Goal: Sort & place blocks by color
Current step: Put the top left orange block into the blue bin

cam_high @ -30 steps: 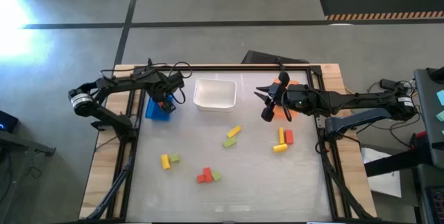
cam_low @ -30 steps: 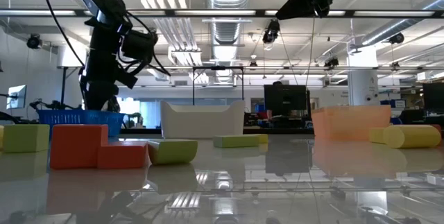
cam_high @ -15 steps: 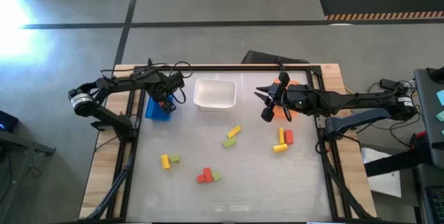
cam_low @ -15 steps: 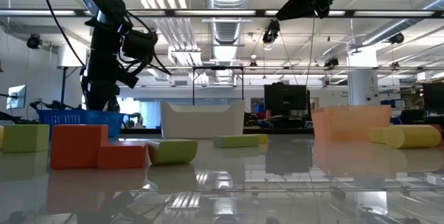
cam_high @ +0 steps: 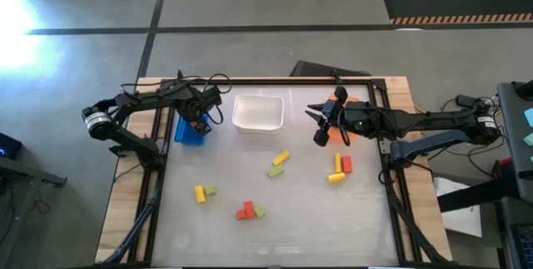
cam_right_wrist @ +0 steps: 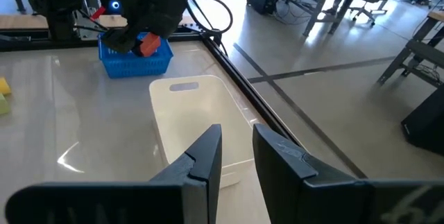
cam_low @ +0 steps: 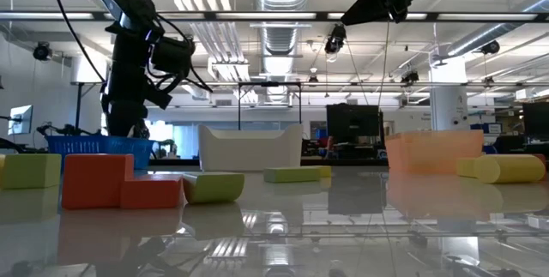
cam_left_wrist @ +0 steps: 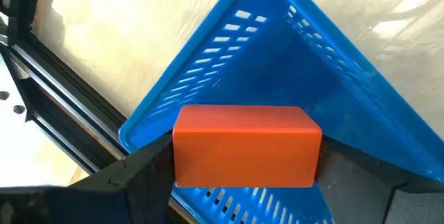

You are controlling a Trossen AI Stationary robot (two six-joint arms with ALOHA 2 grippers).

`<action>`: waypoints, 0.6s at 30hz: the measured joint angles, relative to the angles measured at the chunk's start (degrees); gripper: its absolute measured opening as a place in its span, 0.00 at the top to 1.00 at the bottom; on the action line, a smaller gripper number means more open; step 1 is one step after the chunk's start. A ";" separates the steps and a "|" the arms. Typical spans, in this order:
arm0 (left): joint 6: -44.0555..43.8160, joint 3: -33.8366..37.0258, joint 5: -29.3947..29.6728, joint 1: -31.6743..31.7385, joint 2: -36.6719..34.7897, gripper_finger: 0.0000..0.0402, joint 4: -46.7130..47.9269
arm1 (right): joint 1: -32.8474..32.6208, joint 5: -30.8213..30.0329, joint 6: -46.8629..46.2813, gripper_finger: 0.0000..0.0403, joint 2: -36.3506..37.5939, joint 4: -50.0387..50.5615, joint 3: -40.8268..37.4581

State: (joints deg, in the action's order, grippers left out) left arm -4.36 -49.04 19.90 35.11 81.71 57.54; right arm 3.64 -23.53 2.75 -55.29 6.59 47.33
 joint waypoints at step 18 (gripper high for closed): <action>0.31 0.00 -0.04 0.00 0.00 0.29 -0.04 | 0.00 0.00 0.02 0.82 0.00 0.00 0.00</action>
State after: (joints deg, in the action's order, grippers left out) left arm -4.05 -49.04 19.86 35.12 81.71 57.49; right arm 3.64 -23.53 2.77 -55.29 6.59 47.33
